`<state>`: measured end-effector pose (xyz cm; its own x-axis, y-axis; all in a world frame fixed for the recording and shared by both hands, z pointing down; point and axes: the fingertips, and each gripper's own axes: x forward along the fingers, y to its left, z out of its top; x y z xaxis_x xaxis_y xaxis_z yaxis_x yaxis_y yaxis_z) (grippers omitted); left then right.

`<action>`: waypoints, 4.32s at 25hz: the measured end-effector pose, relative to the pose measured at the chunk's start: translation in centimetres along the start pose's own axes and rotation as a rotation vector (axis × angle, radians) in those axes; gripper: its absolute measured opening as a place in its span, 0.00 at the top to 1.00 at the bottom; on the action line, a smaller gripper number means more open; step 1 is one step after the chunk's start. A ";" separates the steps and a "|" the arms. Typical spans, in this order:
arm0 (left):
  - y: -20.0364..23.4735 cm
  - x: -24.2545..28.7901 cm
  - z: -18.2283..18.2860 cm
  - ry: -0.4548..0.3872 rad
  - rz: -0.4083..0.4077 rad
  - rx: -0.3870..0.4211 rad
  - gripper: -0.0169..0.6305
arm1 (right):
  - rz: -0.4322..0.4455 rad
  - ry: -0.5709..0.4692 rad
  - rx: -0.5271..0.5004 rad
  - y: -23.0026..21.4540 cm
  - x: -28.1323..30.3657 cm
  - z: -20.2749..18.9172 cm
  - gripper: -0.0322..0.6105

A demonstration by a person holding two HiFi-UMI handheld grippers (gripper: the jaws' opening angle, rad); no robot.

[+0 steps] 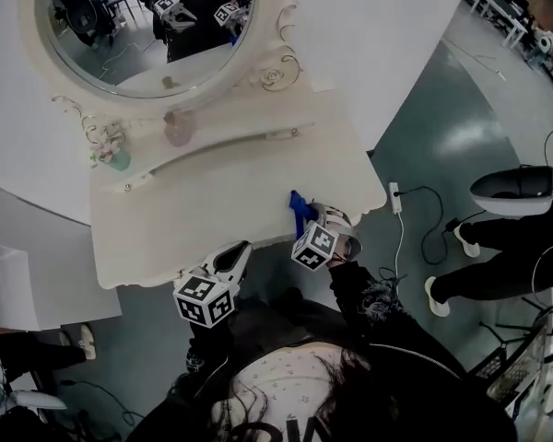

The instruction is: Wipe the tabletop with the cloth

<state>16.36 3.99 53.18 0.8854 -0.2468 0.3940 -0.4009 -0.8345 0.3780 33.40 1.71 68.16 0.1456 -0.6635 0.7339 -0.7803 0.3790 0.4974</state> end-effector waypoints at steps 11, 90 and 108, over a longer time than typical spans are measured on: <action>-3.4 3.8 0.7 0.039 -0.023 0.054 0.97 | -0.087 0.071 0.095 -7.8 -0.3 -9.4 0.84; -1.0 -31.0 -11.3 -0.039 -0.060 0.050 0.97 | 0.204 -0.361 0.568 24.5 -30.4 18.6 0.83; -3.1 -32.8 -12.2 -0.074 -0.026 0.040 0.97 | 0.297 -0.363 0.539 27.5 -32.8 18.2 0.83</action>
<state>-14.33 20.66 49.25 0.9108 -0.2594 0.3213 -0.3694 -0.8595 0.3532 -3.87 22.10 49.34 -0.2583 -0.7900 0.5560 -0.9613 0.2675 -0.0665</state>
